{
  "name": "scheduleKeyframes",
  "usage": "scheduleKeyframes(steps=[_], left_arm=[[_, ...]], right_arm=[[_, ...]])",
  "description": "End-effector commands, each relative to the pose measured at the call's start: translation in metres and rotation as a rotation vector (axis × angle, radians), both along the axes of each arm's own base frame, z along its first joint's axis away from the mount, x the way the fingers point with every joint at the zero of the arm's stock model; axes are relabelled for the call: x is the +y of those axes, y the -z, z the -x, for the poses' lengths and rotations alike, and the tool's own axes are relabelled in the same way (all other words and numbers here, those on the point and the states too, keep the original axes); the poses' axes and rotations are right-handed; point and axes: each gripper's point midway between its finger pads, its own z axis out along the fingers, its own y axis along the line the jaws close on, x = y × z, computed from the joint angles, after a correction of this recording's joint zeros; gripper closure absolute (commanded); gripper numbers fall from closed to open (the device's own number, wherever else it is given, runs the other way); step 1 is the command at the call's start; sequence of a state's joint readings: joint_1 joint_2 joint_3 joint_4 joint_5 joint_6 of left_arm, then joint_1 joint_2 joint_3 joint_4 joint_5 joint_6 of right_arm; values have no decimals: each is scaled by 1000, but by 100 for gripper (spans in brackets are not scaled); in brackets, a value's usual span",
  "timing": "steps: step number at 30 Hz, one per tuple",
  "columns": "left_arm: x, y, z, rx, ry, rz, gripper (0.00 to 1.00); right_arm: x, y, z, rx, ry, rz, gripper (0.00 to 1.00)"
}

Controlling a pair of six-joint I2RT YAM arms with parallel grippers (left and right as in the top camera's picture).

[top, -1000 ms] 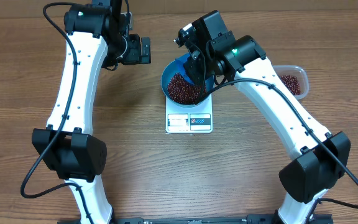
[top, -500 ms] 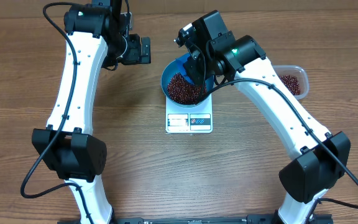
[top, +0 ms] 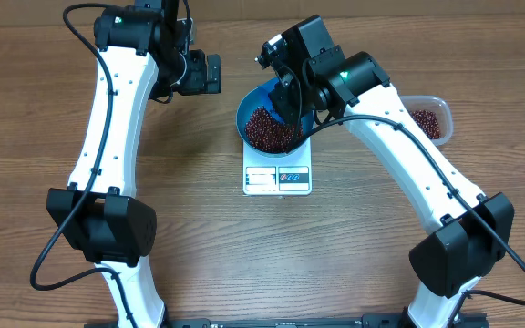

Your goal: Scoop item into bowl and weigh 150g on scale

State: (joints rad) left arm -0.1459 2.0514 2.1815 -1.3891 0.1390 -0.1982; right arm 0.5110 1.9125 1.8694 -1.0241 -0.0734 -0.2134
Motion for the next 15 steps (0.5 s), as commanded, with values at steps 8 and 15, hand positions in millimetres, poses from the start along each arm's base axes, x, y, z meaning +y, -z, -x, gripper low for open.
scheduleKeyframes(steps=[8, 15], left_arm=[[0, -20, -1, -57, 25, 7, 0], [0, -20, -1, -57, 25, 7, 0]], right_arm=[[12, -25, 12, -34, -80, -38, 96], [2, -30, -1, -19, 42, -99, 96]])
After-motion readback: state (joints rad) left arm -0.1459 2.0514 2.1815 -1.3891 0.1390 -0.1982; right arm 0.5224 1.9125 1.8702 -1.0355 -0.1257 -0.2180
